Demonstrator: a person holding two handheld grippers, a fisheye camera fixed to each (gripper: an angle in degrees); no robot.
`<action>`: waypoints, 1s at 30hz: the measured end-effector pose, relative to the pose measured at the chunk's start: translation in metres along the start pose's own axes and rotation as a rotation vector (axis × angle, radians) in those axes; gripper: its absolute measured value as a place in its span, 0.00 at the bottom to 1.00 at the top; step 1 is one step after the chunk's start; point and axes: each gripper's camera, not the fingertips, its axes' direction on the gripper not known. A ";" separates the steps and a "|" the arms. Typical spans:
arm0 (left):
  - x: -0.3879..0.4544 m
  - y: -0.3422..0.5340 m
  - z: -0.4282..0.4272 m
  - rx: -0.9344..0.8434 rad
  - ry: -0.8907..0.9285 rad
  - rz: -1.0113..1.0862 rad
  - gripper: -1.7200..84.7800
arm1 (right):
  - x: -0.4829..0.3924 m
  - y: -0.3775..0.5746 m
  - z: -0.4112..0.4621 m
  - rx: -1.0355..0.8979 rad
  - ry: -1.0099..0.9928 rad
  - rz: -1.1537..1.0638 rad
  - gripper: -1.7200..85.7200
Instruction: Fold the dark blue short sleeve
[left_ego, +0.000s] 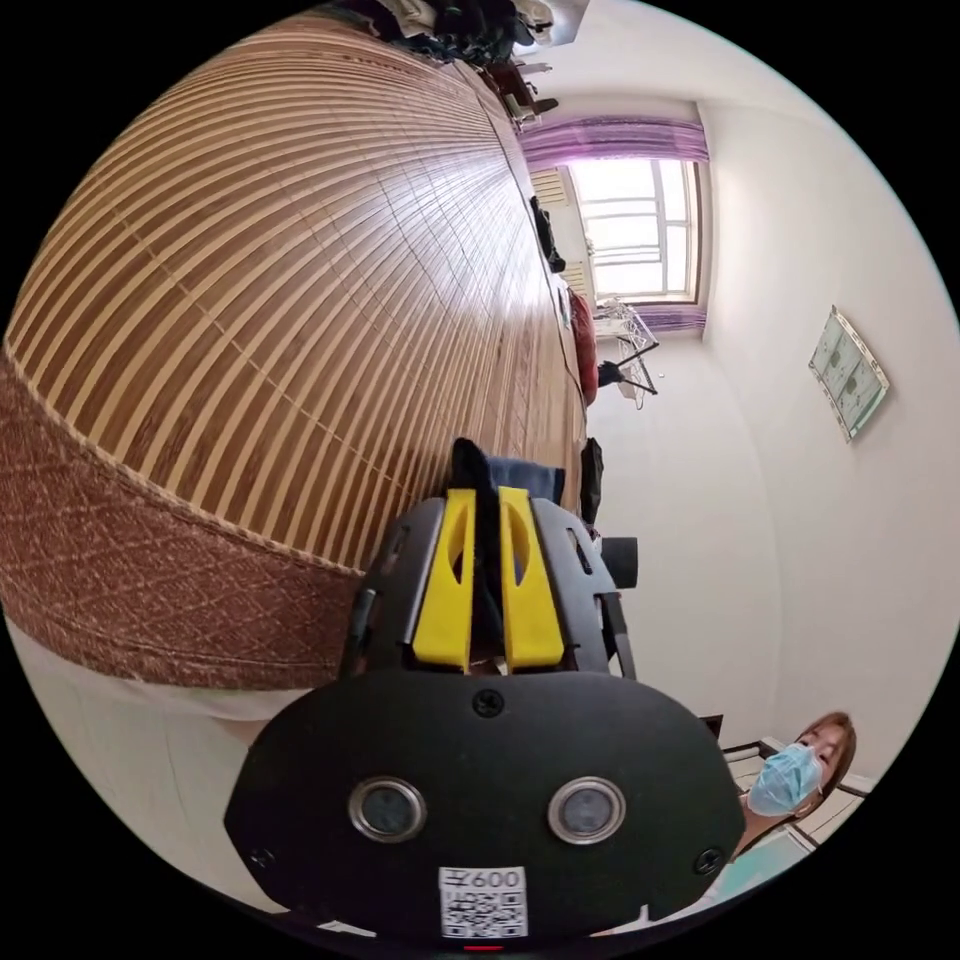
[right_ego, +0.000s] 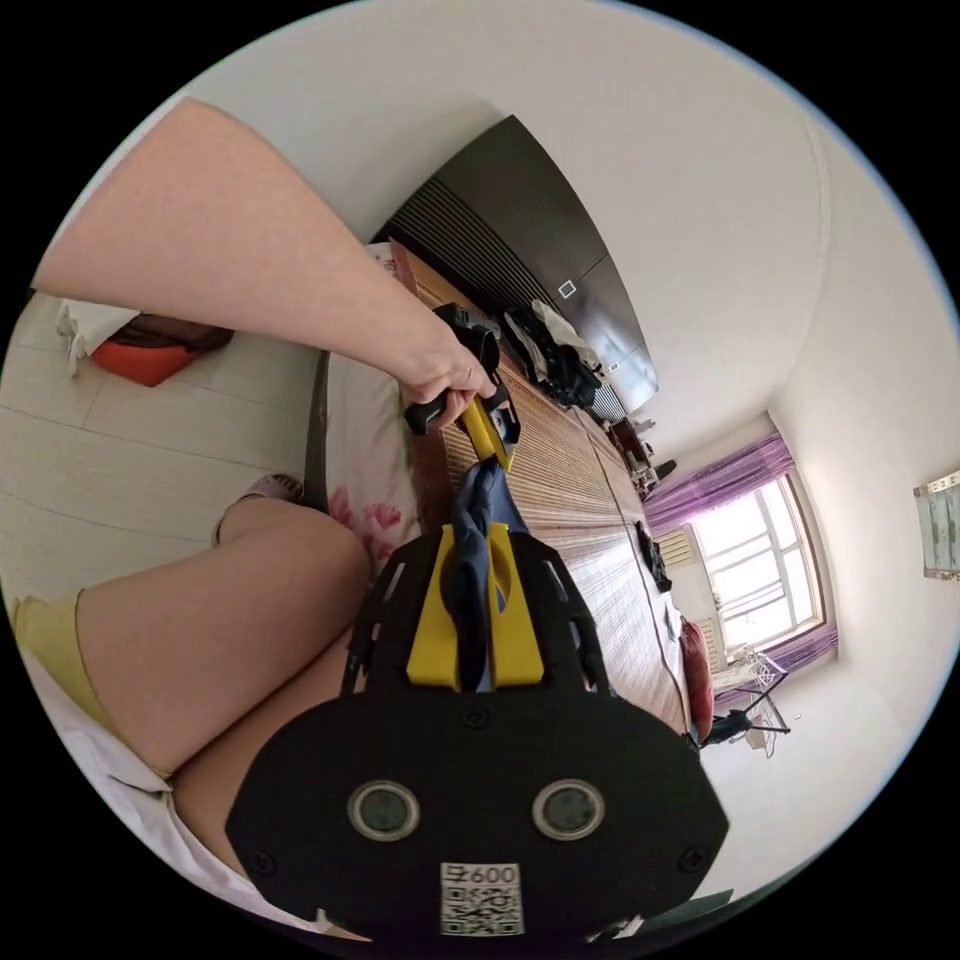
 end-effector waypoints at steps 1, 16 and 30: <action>0.006 0.001 -0.002 0.010 -0.009 -0.011 0.06 | 0.009 0.006 -0.008 0.027 0.004 0.026 0.01; 0.316 0.001 0.044 0.103 -0.098 0.233 0.04 | 0.263 0.126 -0.118 0.363 -0.235 0.734 0.01; 0.437 -0.042 0.248 0.020 -0.086 0.120 0.04 | 0.458 0.320 -0.136 0.221 -0.144 1.338 0.01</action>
